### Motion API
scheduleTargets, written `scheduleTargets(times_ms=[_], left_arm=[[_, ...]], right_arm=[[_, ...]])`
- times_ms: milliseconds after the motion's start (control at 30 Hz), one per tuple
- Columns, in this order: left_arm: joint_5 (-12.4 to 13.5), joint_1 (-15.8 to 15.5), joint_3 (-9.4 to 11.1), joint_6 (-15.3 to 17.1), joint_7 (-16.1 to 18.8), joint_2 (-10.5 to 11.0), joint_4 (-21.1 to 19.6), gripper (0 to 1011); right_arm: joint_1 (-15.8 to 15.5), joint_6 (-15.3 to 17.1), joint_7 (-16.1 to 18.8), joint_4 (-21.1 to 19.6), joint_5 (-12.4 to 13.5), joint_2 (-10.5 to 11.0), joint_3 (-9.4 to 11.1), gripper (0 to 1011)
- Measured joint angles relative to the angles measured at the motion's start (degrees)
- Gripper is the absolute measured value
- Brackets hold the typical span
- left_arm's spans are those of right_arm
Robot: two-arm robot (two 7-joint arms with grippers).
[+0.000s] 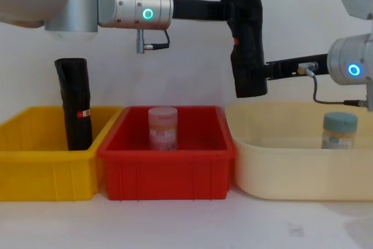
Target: Pick up the garbage bag with the one hand and transfer it to the other hand.
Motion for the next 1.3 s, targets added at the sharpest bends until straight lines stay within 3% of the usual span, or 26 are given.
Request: scheduleTargets(times_ms=[300, 1100, 1300], left_arm=[[0.0, 0.0, 0.0, 0.0, 0.0, 0.0, 0.0, 386], [0.0, 0.0, 0.0, 0.0, 0.0, 0.0, 0.0, 386], [0.0, 0.0, 0.0, 0.0, 0.0, 0.0, 0.0, 386]], right_arm=[[1.5, -0.5, -1.7, 2.2, -1.1, -0.8, 0.4, 1000], [5.3, 0.2, -1.2, 6.4, -3.1, -3.2, -0.7, 1000], [5.7, 0.3, -1.2, 7.0, -3.3, -3.5, -0.8, 890]])
